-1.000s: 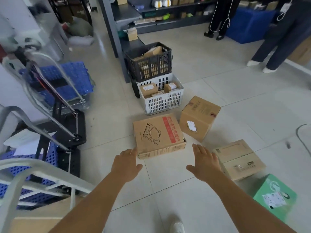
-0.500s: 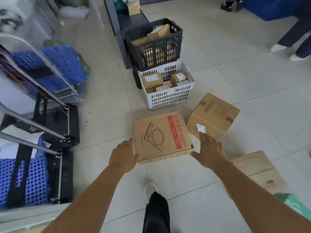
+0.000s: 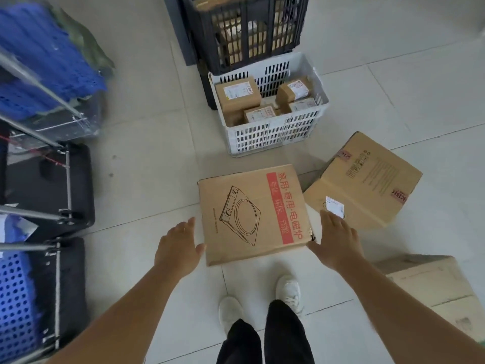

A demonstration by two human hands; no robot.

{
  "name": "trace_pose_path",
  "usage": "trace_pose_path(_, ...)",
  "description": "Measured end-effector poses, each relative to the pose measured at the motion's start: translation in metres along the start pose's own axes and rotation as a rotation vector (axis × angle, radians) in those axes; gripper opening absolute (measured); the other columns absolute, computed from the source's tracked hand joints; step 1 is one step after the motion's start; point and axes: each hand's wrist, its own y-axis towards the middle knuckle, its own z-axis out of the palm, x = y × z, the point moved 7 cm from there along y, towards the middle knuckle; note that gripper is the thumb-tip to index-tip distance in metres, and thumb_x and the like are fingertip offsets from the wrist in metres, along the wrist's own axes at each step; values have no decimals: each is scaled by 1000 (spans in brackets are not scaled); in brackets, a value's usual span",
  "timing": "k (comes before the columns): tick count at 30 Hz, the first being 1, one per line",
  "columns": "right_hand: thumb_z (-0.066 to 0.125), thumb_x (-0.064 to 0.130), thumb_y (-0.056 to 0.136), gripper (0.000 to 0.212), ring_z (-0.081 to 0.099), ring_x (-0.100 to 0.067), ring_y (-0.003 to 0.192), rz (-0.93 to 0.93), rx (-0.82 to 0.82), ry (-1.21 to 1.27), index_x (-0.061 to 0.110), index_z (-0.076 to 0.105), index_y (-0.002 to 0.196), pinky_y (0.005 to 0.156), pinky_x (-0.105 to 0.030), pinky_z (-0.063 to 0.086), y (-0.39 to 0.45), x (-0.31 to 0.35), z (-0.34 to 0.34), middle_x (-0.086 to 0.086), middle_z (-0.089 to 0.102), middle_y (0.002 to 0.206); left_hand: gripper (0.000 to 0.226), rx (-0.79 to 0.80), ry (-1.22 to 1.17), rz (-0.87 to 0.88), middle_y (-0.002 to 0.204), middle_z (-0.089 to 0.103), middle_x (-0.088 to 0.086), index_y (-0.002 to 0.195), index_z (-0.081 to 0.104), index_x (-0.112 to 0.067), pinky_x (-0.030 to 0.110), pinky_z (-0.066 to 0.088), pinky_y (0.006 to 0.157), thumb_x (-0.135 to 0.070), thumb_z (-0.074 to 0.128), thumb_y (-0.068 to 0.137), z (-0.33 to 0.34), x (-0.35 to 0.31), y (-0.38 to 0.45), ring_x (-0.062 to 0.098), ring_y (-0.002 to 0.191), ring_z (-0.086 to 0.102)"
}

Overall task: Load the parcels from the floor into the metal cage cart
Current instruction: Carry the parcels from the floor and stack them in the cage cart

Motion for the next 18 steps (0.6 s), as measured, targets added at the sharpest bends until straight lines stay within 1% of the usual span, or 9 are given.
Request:
trace_pose_path(4, 56, 48, 91, 86, 20, -22, 146, 4, 50, -10, 13, 9, 154, 116, -40, 22, 63, -13, 43, -2, 23, 158, 73, 13, -24, -25, 151, 34, 6, 153, 13, -16, 35, 34, 108, -44, 48, 95, 41, -2, 54, 24, 135, 37)
trace_pose_path(7, 56, 48, 91, 84, 26, -22, 143, -8, 86, -11, 14, 11, 152, 114, -39, 25, 109, -21, 85, -1, 28, 154, 72, 37, -20, -53, 151, 32, 5, 153, 11, -16, 34, 33, 109, -44, 46, 96, 81, 1, 98, 23, 136, 36)
trace_pose_path(10, 59, 50, 89, 89, 27, -23, 143, 8, 126, -16, 13, 10, 153, 113, -40, 27, 154, -32, 127, -2, 27, 156, 72, 65, -59, -102, 151, 33, 6, 152, 13, -16, 35, 34, 108, -43, 48, 95, 123, 7, 142, 24, 135, 37)
trace_pose_path(13, 64, 47, 86, 87, 36, -25, 137, 16, 135, 14, 13, 17, 150, 109, -42, 34, 196, -41, 163, -3, 37, 149, 72, 92, -110, -137, 148, 36, 7, 151, 15, -15, 37, 36, 106, -40, 52, 94, 165, 9, 180, 25, 132, 39)
trace_pose_path(15, 67, 47, 85, 88, 39, -27, 135, 19, 140, 24, 13, 18, 150, 108, -45, 35, 220, -45, 183, -5, 39, 147, 76, 105, -143, -166, 146, 36, 7, 151, 13, -15, 38, 38, 105, -40, 54, 93, 193, 14, 202, 26, 131, 39)
trace_pose_path(18, 72, 43, 82, 91, 39, -33, 135, 49, 147, 54, 12, 19, 150, 108, -49, 35, 254, -50, 211, -10, 38, 148, 86, 107, -204, -239, 146, 35, 10, 151, 11, -18, 45, 42, 102, -43, 61, 87, 229, 28, 232, 30, 130, 40)
